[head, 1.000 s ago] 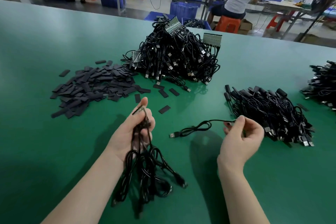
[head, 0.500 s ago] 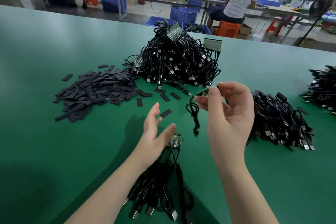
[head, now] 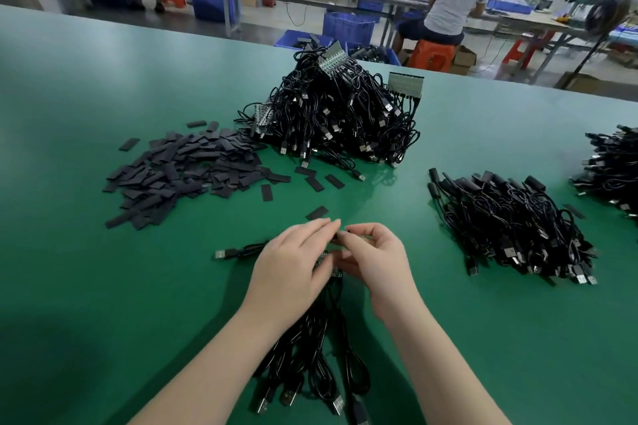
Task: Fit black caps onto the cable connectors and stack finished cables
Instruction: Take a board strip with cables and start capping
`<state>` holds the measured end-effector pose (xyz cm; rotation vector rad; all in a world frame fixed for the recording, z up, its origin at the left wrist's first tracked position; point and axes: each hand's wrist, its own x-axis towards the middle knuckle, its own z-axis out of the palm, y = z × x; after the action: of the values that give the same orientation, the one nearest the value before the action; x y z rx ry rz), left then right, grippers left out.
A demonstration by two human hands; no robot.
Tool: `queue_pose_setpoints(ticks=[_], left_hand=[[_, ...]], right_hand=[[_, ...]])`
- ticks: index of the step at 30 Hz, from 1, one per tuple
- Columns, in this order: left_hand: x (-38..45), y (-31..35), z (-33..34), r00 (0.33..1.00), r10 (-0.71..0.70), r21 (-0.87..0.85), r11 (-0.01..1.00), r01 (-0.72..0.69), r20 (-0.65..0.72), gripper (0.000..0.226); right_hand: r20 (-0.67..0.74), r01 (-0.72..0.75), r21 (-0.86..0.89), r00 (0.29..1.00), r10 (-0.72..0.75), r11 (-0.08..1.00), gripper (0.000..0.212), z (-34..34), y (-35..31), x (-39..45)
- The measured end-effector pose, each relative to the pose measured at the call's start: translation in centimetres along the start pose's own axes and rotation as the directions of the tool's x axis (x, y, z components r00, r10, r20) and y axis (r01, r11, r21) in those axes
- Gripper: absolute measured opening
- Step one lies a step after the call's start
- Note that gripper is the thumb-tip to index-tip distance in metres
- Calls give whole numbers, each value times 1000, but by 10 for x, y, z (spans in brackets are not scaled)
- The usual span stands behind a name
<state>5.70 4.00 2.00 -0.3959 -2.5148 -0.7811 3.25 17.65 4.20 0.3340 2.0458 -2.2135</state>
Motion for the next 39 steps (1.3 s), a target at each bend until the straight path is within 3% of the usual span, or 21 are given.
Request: queue_pose_setpoints(ticks=[4, 8, 11, 14, 18, 21, 23, 26, 28, 31, 34, 36, 39], left_hand=[[2, -9, -2, 992, -126, -66, 990, 125, -10, 42], [4, -21, -3, 971, -237, -107, 966, 236, -5, 34], [5, -24, -1, 983, -185, -75, 980, 185, 11, 28], [5, -25, 2, 990, -144, -19, 989, 144, 16, 26], [6, -28, 6, 992, -122, -2, 993, 122, 21, 24], [7, -30, 7, 992, -123, -20, 992, 123, 16, 24], [8, -31, 6, 991, -132, -36, 991, 132, 10, 24], [8, -32, 6, 991, -134, -51, 990, 134, 12, 25], [8, -31, 6, 991, -136, -55, 989, 136, 11, 25], [7, -30, 6, 988, -152, -67, 986, 153, 13, 25], [7, -28, 5, 988, -151, -72, 986, 152, 16, 24], [7, -29, 5, 989, -150, -63, 987, 151, 13, 24], [7, -28, 4, 987, -159, -70, 985, 160, 20, 24]], right_hand=[[164, 146, -403, 983, -86, 903, 5, 6, -17, 13], [100, 228, -511, 973, -206, 829, 10, 21, -31, 45], [150, 293, -719, 951, -271, 630, 23, 35, -29, 77], [253, 328, -850, 940, -228, 412, 40, 52, -22, 105], [315, 353, -927, 918, -242, 131, 36, 68, -13, 124], [303, 316, -949, 909, -286, -2, 26, 72, -12, 133], [257, 276, -961, 924, -284, 30, 30, 74, -16, 136], [174, 231, -922, 965, -198, 311, 37, 73, -25, 141], [177, 209, -898, 977, -117, 388, 40, 69, -28, 141], [198, 228, -898, 973, -117, 376, 39, 59, -25, 139], [224, 275, -934, 948, -225, 229, 29, 55, -19, 136], [225, 265, -948, 949, -221, 174, 29, 55, -18, 136], [250, 282, -926, 956, -153, 251, 25, 52, -22, 134]])
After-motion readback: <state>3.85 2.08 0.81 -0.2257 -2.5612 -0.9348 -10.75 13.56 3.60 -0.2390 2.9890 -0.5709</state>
